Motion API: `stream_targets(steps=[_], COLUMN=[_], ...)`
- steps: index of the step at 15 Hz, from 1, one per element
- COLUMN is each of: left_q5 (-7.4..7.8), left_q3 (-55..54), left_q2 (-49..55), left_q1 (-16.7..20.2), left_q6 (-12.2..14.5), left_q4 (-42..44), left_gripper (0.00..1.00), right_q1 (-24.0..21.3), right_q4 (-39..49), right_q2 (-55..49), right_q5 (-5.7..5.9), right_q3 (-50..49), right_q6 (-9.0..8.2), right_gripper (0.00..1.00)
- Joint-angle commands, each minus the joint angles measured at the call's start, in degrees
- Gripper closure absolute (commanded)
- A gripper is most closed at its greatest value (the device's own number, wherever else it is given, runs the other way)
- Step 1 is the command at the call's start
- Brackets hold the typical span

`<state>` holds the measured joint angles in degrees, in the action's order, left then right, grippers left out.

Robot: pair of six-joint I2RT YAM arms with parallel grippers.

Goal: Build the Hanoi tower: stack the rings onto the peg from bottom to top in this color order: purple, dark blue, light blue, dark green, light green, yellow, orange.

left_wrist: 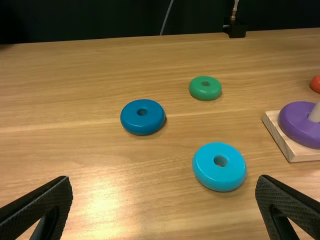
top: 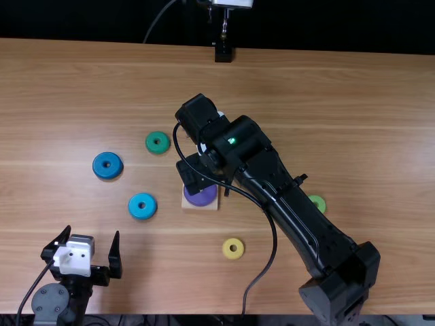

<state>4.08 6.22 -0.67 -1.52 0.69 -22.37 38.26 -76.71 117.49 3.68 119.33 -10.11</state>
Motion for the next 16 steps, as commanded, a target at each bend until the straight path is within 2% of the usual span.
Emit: stream_targets(steps=[1, 6, 10, 12, 16], left_q5=[0.67, 0.67, 0.67, 0.56, 0.56], left_q3=[-6.22, -6.22, -6.22, -6.22, -6.22], left_q2=[0.67, 0.67, 0.67, 0.67, 0.67], left_q1=[-0.5, -0.41, -0.5, -0.5, -0.5], left_q6=[0.68, 0.68, 0.68, 0.68, 0.68], left_q4=[-4.31, -4.31, -4.31, -4.31, -4.31], left_gripper=[0.0, 0.0, 0.0, 0.0, 0.0], right_q1=[0.15, 0.06, -0.2, -2.84, -14.88], right_q4=[0.07, 0.07, 1.76, 11.99, 39.2], right_q2=[0.37, -0.42, -10.53, -17.3, -37.51], right_q5=[0.64, 0.85, 0.64, 0.64, 0.75], right_q3=[3.54, 11.8, 8.9, -0.76, -27.83], right_q6=[-0.54, -0.54, -0.54, -0.33, 0.51], right_gripper=[0.0, 0.0, 0.0, 0.0, 0.0])
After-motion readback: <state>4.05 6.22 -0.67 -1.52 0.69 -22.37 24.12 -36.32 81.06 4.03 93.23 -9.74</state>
